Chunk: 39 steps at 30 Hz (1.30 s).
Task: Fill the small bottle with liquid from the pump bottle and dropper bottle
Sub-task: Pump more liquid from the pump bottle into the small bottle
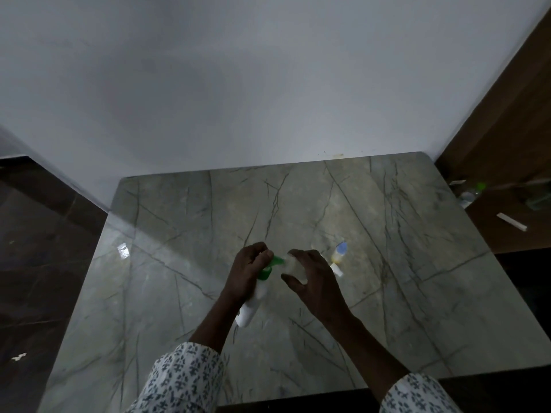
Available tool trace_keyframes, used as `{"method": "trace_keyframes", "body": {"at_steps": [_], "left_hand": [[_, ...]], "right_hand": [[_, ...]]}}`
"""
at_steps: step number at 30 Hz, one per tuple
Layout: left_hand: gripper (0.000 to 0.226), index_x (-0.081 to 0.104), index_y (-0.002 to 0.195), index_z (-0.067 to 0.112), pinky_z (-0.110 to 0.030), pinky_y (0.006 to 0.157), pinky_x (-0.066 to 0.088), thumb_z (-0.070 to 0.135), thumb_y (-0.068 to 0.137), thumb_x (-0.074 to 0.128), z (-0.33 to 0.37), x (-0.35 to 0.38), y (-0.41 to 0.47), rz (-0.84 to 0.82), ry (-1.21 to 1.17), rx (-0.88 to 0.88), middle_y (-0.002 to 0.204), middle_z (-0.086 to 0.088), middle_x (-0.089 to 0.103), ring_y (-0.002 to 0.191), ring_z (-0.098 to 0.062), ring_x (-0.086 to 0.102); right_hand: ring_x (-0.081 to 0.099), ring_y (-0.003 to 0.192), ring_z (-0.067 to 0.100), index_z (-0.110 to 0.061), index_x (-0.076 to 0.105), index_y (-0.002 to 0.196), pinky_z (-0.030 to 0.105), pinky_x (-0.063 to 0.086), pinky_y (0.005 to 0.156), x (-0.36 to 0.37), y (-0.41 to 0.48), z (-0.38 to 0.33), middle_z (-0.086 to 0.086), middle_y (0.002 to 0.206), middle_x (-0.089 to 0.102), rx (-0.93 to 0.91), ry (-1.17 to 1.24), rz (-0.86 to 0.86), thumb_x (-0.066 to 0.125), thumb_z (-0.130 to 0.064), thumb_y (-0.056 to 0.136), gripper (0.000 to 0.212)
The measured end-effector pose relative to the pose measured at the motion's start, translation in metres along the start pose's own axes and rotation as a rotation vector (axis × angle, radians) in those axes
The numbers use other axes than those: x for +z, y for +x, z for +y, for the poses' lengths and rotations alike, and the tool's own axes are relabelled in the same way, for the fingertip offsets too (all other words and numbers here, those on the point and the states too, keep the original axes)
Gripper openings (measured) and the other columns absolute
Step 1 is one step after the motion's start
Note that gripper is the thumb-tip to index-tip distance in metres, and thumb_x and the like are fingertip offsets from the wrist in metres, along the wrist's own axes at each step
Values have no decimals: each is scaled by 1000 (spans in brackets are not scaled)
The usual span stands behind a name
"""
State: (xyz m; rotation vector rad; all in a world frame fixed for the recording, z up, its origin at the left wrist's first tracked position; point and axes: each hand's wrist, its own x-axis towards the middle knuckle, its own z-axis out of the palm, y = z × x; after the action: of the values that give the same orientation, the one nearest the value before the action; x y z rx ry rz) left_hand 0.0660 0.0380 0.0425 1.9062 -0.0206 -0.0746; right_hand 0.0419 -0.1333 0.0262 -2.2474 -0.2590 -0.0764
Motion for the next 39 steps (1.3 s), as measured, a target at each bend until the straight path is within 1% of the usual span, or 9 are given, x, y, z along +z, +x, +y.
{"method": "trace_keyframes", "body": {"at_steps": [6,9,12,16,19,24,33,36,39], "left_hand": [[33,53,66,28,-26,60,39,57,79,44,6,1,-1,8,85,29,65,6,53,58,-9,50],[38,54,65,29,-31,61,38,61,81,42,5,1,-3,11,89,29,64,0,53,58,-14,49],[50,59,64,18,-34,58,40,62,81,42,3,0,-2,2,94,30,64,-13,57,56,-24,52],[59,65,64,10,-23,52,39,63,80,47,6,0,-2,18,75,27,56,-9,57,49,-12,51],[62,70,68,6,-22,51,41,63,80,50,7,1,-4,53,36,30,60,-15,62,50,-21,56],[35,67,56,32,-14,48,36,51,82,52,15,3,-6,33,-89,35,48,7,55,44,-4,48],[32,66,56,38,-20,53,42,52,79,47,21,1,7,-13,-66,62,53,9,57,49,-7,52],[36,68,60,38,-29,58,44,55,82,44,20,0,10,-7,-62,69,59,3,61,54,-15,56],[39,68,61,38,-27,58,44,58,83,43,22,-1,12,-9,-66,82,58,1,61,53,-15,56]], "right_hand": [[59,103,22,-11,56,126,25,48,84,-1,-3,0,11,115,60,20,19,10,73,-29,83,49],[59,103,22,-12,57,125,30,52,85,-5,-1,-2,10,115,60,16,22,13,74,-28,82,48],[59,104,23,-12,57,124,34,53,85,-6,-1,-3,11,115,61,4,8,17,74,-28,82,48],[58,104,24,-12,57,125,33,53,82,-8,0,-4,12,115,60,19,-24,37,75,-28,82,49],[58,104,24,-13,56,126,33,54,81,-6,1,-5,12,115,60,28,-44,37,73,-31,83,50],[59,105,24,-13,56,127,29,53,81,-3,-2,-7,12,116,61,27,-61,41,74,-32,83,51],[57,103,20,-14,55,128,19,45,80,-9,4,-13,10,115,59,41,-46,39,73,-31,84,51],[57,103,20,-14,55,128,20,45,80,-13,10,-17,11,116,58,38,-45,53,73,-30,84,50],[56,104,21,-14,55,129,22,46,79,-16,13,-19,11,117,58,37,-47,55,73,-30,84,51]]}}
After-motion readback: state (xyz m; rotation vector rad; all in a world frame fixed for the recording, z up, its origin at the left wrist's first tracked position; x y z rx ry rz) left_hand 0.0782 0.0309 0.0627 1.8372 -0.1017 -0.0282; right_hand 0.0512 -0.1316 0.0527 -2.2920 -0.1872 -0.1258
